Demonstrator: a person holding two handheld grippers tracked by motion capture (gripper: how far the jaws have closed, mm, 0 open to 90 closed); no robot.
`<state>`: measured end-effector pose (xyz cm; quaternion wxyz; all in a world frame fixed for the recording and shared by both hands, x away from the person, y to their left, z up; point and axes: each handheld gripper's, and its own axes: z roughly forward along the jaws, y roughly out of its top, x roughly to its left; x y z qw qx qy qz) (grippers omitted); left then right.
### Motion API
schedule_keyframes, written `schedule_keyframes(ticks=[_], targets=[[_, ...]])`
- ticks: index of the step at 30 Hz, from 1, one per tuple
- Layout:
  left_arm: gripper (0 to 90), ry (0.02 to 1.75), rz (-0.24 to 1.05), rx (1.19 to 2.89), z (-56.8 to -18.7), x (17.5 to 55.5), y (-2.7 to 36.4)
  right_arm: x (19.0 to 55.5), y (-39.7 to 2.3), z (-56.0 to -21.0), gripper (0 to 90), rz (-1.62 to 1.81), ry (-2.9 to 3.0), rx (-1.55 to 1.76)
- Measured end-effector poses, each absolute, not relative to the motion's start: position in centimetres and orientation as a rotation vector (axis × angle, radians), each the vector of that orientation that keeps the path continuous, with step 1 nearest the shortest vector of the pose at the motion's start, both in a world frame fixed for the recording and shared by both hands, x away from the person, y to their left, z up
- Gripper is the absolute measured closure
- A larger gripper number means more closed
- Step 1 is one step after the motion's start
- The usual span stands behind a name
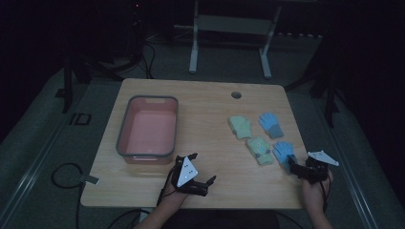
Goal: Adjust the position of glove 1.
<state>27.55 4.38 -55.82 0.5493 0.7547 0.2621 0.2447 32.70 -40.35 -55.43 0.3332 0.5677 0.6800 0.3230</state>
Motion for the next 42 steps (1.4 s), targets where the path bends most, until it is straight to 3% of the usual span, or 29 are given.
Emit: schedule_keyframes(ticks=[19,42], targets=[[0.0,0.624,0.579,1.788,-55.8,27.6,4.4,33.0,-41.1,-54.9,11.9,0.825,1.794,1.578],[0.0,0.626,0.574,1.78,-55.8,27.6,4.4,36.1,-39.7,-47.5,15.8,0.883,1.856,1.494]])
